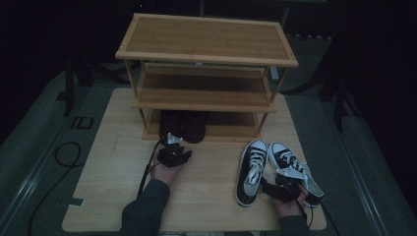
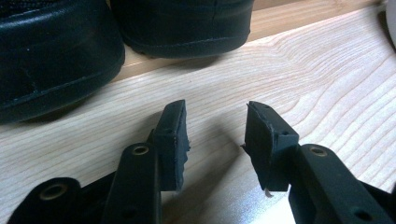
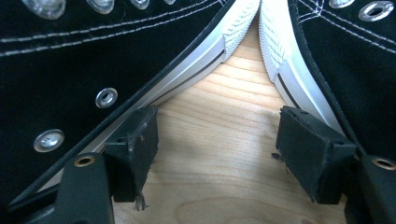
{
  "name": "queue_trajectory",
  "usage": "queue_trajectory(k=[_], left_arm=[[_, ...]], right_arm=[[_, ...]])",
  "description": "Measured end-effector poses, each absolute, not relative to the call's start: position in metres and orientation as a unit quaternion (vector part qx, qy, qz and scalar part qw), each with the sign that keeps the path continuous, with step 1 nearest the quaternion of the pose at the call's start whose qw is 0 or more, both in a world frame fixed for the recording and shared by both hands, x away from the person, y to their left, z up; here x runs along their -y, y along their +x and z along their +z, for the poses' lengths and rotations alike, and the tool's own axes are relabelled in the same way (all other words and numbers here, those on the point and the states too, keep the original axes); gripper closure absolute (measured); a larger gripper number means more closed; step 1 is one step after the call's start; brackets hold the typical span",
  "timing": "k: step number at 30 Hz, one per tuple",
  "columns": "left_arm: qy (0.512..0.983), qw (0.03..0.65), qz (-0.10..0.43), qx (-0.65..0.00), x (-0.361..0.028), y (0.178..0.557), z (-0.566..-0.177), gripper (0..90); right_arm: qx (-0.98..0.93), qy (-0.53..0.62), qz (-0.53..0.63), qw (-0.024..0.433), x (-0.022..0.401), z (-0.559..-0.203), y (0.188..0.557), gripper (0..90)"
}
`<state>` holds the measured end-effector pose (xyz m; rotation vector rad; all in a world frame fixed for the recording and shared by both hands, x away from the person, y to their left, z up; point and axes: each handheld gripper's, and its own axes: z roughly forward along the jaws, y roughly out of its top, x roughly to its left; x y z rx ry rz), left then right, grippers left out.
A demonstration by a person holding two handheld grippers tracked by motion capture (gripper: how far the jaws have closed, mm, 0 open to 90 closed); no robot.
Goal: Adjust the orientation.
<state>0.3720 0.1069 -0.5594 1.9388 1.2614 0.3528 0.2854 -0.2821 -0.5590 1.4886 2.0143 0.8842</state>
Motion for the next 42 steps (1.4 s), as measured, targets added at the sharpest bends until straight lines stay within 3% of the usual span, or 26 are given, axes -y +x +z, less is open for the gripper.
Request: queue_trajectory(k=[3,5,7,13,14,27,42], left_arm=[[0.763,0.392,0.150,-0.491,-0.106,0.370,-0.561,57.9],[0.762,0.393,0.150,-0.492,-0.106,0.370,-0.561,58.0],[0.761,0.395,0.148,-0.493,-0.107,0.370,-0.561,58.0],[0.765,0.390,0.154,-0.488,-0.104,0.369,-0.561,56.7],[0.768,0.386,0.159,-0.485,-0.103,0.369,-0.561,56.2],[0.766,0.394,0.147,-0.485,-0.105,0.370,-0.561,55.5],[0.766,0.396,0.144,-0.485,-0.106,0.370,-0.561,55.5]], right_arm=[[-0.737,0.545,0.321,0.238,0.282,-0.558,0.285,30.7],[-0.739,0.544,0.318,0.237,0.281,-0.557,0.284,36.9],[-0.740,0.544,0.317,0.236,0.280,-0.555,0.284,46.1],[-0.729,0.567,0.315,0.220,0.284,-0.551,0.287,87.8],[-0.727,0.572,0.311,0.218,0.284,-0.550,0.288,89.9],[-0.723,0.583,0.307,0.209,0.277,-0.549,0.310,90.0],[-0.788,0.490,0.323,0.186,0.240,-0.547,0.319,90.0]])
